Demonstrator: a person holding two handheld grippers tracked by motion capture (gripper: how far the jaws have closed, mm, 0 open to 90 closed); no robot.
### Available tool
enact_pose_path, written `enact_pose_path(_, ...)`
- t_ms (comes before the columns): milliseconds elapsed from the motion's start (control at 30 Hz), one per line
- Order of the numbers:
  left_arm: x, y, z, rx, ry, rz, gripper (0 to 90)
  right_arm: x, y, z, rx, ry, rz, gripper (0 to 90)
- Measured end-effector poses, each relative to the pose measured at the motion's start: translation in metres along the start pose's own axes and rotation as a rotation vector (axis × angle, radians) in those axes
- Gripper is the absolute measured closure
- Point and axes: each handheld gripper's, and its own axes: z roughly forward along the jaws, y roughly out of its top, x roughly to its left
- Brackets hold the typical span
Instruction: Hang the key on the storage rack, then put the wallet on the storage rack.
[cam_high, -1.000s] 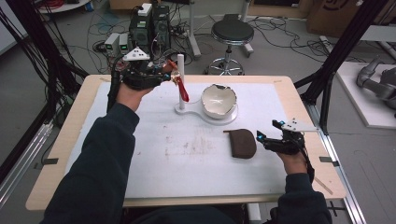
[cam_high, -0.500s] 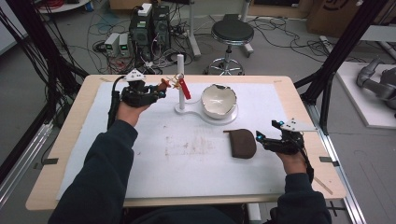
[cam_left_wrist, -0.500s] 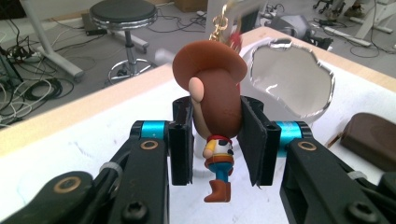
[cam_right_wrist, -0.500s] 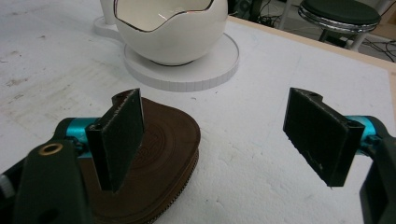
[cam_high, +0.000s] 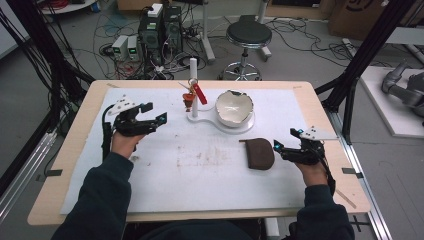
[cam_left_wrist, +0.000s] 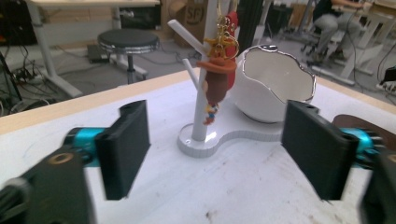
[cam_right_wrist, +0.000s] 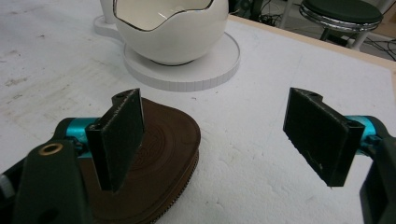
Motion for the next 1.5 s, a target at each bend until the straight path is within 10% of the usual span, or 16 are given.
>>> enact_pose_path(467,0.009,-0.026,-0.026,0.011,0.049,-0.008,16.4,0.0,0.0,0.015,0.055,0.009,0.0,20.7)
enact_pose_path(1500,0.0,-0.033,-0.027,-0.019,-0.038,-0.028,17.6,0.022,-0.002,0.023,0.146,0.184,0.008,20.7)
